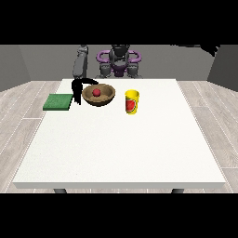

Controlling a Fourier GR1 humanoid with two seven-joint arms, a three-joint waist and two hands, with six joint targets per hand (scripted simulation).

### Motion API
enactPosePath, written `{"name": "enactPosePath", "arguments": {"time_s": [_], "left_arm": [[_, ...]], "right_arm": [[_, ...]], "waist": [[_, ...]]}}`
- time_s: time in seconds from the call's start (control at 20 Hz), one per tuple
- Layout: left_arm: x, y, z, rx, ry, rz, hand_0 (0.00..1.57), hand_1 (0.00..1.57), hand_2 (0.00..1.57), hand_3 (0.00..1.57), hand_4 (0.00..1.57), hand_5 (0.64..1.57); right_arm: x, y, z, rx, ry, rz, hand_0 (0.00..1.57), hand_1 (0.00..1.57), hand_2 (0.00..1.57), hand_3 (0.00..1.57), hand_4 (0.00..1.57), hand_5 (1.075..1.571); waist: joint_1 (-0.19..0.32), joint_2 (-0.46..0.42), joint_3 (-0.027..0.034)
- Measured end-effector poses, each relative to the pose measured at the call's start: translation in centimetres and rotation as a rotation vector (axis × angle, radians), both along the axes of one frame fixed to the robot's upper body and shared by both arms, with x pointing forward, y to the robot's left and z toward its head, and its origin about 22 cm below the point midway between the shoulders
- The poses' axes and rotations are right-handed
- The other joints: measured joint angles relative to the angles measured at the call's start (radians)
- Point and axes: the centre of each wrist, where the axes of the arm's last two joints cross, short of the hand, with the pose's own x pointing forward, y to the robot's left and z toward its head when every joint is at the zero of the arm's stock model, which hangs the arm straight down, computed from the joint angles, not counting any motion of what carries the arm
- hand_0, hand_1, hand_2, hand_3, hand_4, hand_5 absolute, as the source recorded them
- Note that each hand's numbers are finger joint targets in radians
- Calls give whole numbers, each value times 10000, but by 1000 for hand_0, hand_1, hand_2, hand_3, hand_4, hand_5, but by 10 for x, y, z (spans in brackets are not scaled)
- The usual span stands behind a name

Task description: Pick the cup and pour the ball into the bowl, then pick the bowl and place it on the pad

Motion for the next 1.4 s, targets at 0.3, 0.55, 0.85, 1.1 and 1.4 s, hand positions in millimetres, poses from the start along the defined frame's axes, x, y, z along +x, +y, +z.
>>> {"name": "enactPosePath", "arguments": {"time_s": [0.3, 0.55, 0.85, 1.1, 1.4], "left_arm": [[-14, 35, 6, -95, -59, 269, 0, 0, 0, 0, 250, 1498], [-24, 56, 15, -94, -6, 407, 0, 0, 0, 0, 238, 1504], [-27, 61, 34, -91, -652, 324, 0, 0, 0, 0, 359, 1536], [-31, 67, 38, -160, -944, 247, 0, 0, 0, 0, 624, 1569], [-33, 80, 29, -206, -623, 404, 0, 0, 0, 0, 721, 1569]], "right_arm": [[11, 11, -16, -107, 388, 166, 0, 0, 0, 0, 0, 1571], [14, 20, -27, -10, 200, 161, 0, 0, 0, 0, 157, 1556], [17, 23, -25, -223, -36, -739, 1571, 1571, 1571, 1571, 1083, 1445], [11, 6, -23, -936, -26, -1389, 1571, 1571, 1571, 1571, 1077, 1485], [16, -8, -10, -1404, 1241, -1805, 1571, 1571, 1571, 1571, 1061, 1527]], "waist": [[-170, -30, 6], [-261, -131, -66], [-120, 230, -280], [80, 448, -380], [48, 202, -258]]}}
